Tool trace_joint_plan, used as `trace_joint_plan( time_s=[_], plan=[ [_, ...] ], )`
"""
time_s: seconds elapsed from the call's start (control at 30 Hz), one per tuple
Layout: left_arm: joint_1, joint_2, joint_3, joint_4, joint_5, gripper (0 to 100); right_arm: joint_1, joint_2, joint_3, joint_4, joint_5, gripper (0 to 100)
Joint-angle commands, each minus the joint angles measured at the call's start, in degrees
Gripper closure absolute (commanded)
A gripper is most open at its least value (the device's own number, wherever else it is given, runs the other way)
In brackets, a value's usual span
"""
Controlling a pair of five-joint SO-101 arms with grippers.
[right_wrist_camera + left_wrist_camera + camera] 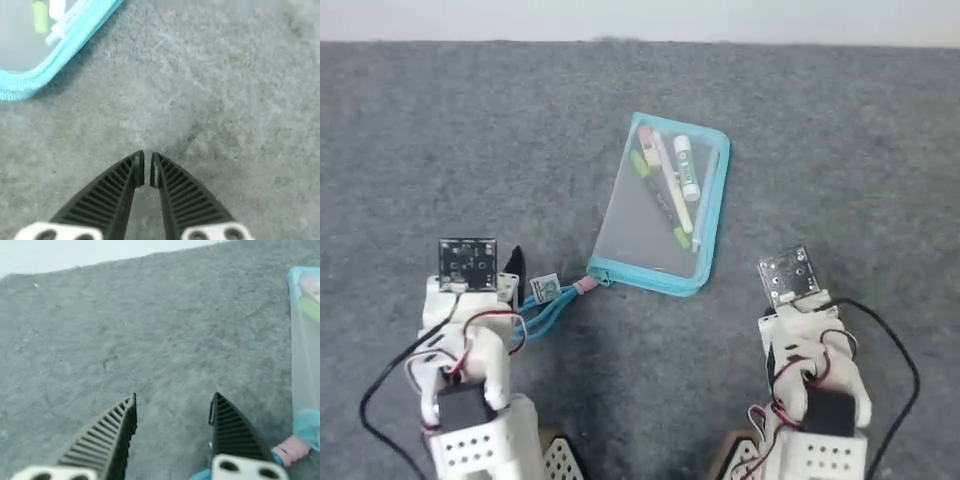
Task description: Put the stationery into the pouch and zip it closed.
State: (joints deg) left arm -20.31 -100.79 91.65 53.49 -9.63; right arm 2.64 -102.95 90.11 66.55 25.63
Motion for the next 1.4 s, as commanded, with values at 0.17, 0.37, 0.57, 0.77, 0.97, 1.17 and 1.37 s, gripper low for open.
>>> trace_joint_plan(
  time_s=[0.17, 0.37, 0.57, 0.77, 0.97, 1.17, 1.37],
  plan=[
    [0.88, -2.29, 4.97, -0.70, 1.41, 78, 0.75, -1.10, 5.80, -0.57, 0.79, 97.1],
    [1.14, -2.29, 4.97, 9.93, 0.97, 78, 0.75, -1.10, 6.33, -0.04, 0.70, 97.5],
    [0.88, -2.29, 4.97, 16.53, 0.97, 78, 0.75, -1.10, 6.33, 9.19, 0.62, 97.6],
    [0.97, -2.37, 4.97, 18.29, 1.05, 78, 0.66, -1.10, 6.33, 8.92, 0.70, 97.6],
    [0.97, -2.37, 4.97, 18.29, 1.05, 78, 0.66, -1.10, 6.33, 8.92, 0.70, 97.6],
    [0.97, -2.37, 4.97, 18.29, 1.05, 78, 0.66, -1.10, 6.33, 8.92, 0.70, 97.6],
    [0.97, -2.37, 4.97, 18.29, 1.05, 78, 0.66, -1.10, 6.33, 8.92, 0.70, 97.6]
  ],
)
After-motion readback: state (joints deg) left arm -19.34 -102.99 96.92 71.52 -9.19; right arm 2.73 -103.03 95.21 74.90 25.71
